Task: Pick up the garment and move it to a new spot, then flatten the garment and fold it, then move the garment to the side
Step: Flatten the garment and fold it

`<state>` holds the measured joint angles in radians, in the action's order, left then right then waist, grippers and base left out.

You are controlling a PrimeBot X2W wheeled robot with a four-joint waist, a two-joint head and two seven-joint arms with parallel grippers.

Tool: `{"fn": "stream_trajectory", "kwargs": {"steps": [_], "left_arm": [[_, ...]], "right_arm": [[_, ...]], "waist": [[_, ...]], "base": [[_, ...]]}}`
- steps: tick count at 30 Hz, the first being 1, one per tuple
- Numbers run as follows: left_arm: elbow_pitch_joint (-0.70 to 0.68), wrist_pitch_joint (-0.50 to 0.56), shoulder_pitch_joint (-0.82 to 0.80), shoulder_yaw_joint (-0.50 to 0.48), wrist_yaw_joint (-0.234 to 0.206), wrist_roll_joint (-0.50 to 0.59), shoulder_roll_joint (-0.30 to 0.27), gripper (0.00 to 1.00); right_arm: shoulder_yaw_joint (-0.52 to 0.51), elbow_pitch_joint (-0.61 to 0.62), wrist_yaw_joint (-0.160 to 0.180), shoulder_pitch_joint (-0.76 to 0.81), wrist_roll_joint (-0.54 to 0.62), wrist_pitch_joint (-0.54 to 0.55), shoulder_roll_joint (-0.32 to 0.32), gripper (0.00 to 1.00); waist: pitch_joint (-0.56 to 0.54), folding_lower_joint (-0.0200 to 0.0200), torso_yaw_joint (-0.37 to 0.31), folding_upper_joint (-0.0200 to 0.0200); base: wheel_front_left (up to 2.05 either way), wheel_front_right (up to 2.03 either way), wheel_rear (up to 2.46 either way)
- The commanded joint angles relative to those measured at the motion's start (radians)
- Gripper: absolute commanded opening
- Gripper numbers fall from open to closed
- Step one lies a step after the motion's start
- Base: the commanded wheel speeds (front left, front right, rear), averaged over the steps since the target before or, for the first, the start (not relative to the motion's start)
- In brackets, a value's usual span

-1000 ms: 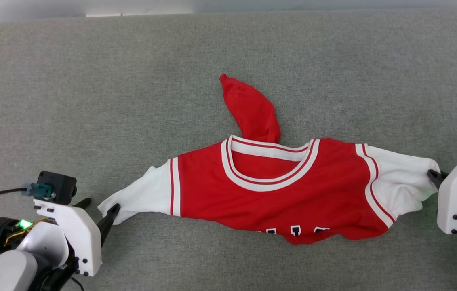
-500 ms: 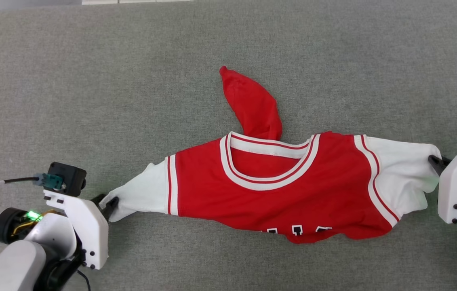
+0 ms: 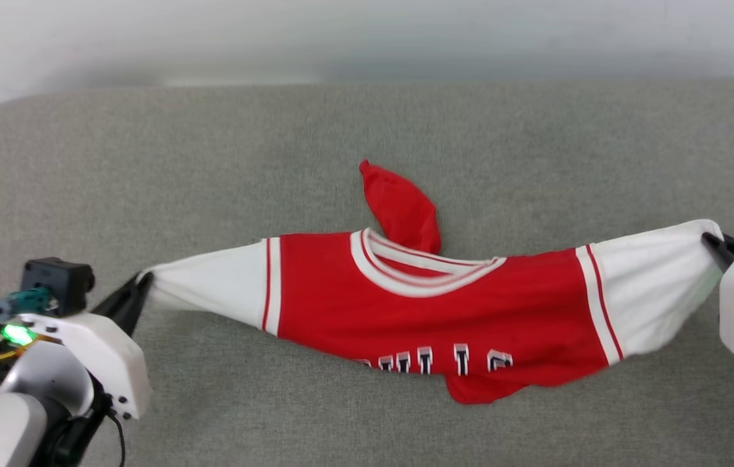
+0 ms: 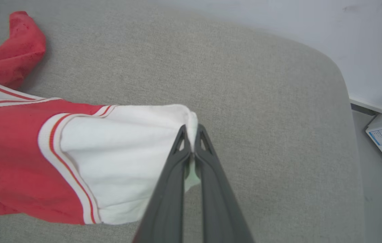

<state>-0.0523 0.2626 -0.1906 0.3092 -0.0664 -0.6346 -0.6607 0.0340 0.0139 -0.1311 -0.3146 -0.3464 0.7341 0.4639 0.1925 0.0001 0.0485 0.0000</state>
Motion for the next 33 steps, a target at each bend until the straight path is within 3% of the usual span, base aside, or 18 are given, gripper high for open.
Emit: {"fn": "stream_trajectory", "kwargs": {"steps": [1, 9, 21, 33], "left_arm": [[-0.024, -0.017, 0.014, -0.017, -0.011, 0.005, -0.012, 0.0], [-0.198, -0.104, 0.036, -0.139, -0.06, 0.023, -0.083, 0.0], [-0.393, -0.143, -0.026, -0.341, -0.103, 0.013, -0.189, 0.0], [-0.422, -0.153, -0.224, -0.447, -0.075, -0.04, -0.27, 0.0]], "right_arm": [[-0.002, 0.018, 0.001, -0.017, -0.011, -0.011, 0.016, 0.0], [-0.025, 0.141, 0.001, -0.075, -0.046, -0.067, 0.057, 0.0], [-0.026, 0.24, 0.001, -0.23, -0.063, -0.162, 0.094, 0.0], [-0.004, 0.247, 0.001, -0.428, -0.065, -0.217, 0.107, 0.0]], "waist": [[-0.057, -0.0001, -0.007, 0.0], [-0.145, -0.0001, -0.032, 0.0], [-0.177, -0.0001, -0.073, 0.0], [-0.07, -0.0001, -0.091, 0.0]], "base": [[0.0, 0.0, 0.0], [0.0, 0.0, 0.0], [0.0, 0.0, 0.0], [0.0, 0.0, 0.0]]}}
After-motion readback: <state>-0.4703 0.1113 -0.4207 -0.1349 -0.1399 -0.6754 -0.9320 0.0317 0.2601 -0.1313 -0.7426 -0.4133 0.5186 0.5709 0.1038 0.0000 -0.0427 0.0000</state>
